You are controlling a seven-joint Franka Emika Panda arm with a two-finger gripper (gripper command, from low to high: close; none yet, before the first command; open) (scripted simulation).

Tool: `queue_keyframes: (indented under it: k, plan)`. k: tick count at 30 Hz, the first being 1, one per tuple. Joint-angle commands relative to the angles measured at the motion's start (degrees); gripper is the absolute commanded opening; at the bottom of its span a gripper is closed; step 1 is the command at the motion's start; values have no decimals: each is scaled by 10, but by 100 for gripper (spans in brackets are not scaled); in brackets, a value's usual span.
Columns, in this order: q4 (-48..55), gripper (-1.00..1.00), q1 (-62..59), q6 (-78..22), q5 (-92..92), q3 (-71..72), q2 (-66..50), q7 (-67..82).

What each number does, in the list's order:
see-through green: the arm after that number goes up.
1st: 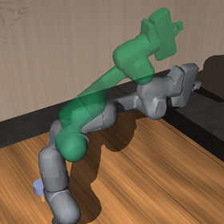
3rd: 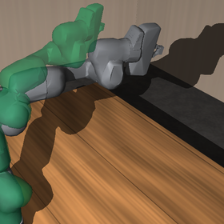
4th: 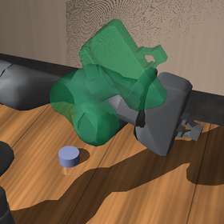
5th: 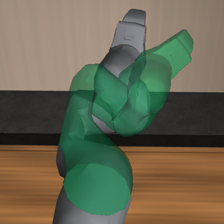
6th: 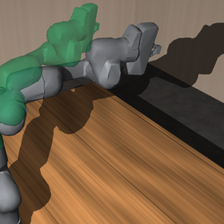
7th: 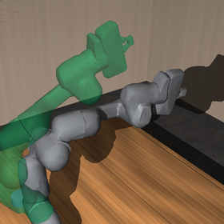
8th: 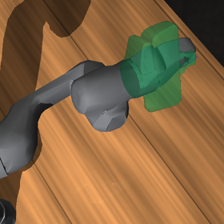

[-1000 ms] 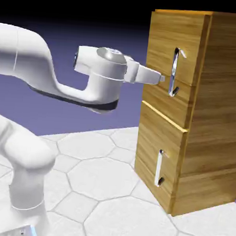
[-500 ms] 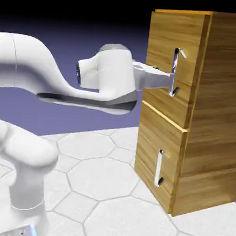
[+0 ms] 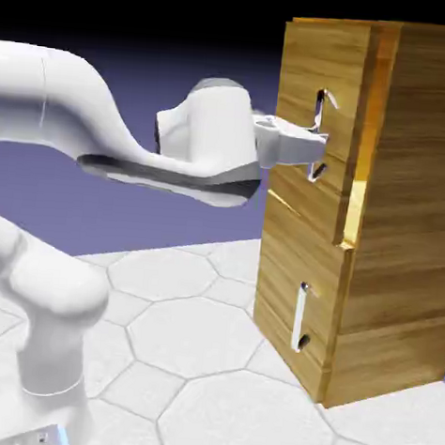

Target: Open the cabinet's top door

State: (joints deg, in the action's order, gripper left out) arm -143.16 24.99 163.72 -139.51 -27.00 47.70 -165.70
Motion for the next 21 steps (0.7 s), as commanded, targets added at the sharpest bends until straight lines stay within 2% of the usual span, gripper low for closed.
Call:
queue_keyframes:
  k: [1, 15, 21]
  plan:
    - [-7, -100, -21, -2, 11, 19, 2, -2]
    - [-80, -100, -311, 34, 202, 279, 70, 1]
    - [-119, -100, -380, 37, 349, 349, 129, 87]
